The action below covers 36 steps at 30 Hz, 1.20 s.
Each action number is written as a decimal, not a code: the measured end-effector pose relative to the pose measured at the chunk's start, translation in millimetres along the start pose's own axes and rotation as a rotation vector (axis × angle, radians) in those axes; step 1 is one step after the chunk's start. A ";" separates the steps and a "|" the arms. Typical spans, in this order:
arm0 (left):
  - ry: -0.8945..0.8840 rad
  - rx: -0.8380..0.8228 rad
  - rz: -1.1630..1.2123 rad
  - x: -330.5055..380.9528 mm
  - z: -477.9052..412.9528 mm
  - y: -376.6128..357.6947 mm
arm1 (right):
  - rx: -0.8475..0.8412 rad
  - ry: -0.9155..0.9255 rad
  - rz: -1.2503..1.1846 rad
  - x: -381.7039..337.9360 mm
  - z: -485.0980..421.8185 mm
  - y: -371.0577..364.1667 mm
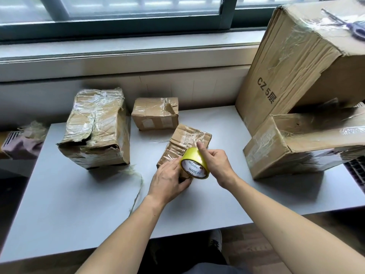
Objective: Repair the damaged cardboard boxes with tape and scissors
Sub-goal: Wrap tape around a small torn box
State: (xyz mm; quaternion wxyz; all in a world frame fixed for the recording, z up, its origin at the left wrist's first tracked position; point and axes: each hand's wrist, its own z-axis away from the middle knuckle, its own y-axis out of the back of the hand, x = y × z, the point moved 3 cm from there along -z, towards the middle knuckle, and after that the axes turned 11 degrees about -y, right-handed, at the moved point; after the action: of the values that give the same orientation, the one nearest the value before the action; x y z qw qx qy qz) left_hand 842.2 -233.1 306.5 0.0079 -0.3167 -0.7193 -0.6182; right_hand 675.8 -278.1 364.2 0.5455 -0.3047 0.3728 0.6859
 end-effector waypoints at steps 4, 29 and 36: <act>0.023 -0.062 -0.104 3.3 0.4 -2.3 | 0.103 0.084 0.219 -7.2 4.0 9.6; 0.120 -0.304 -0.085 22.6 -5.7 6.6 | -0.059 0.018 0.492 80.6 1.0 24.9; 0.296 -0.250 -0.128 28.2 -19.4 -5.3 | -0.086 0.004 0.429 80.2 1.4 22.8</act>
State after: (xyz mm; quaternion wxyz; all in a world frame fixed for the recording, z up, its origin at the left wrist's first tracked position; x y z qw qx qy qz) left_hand 809.8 -238.1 317.8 0.0348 -0.1745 -0.6465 -0.7419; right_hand 636.0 -238.1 302.9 0.3730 -0.2427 0.4005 0.8010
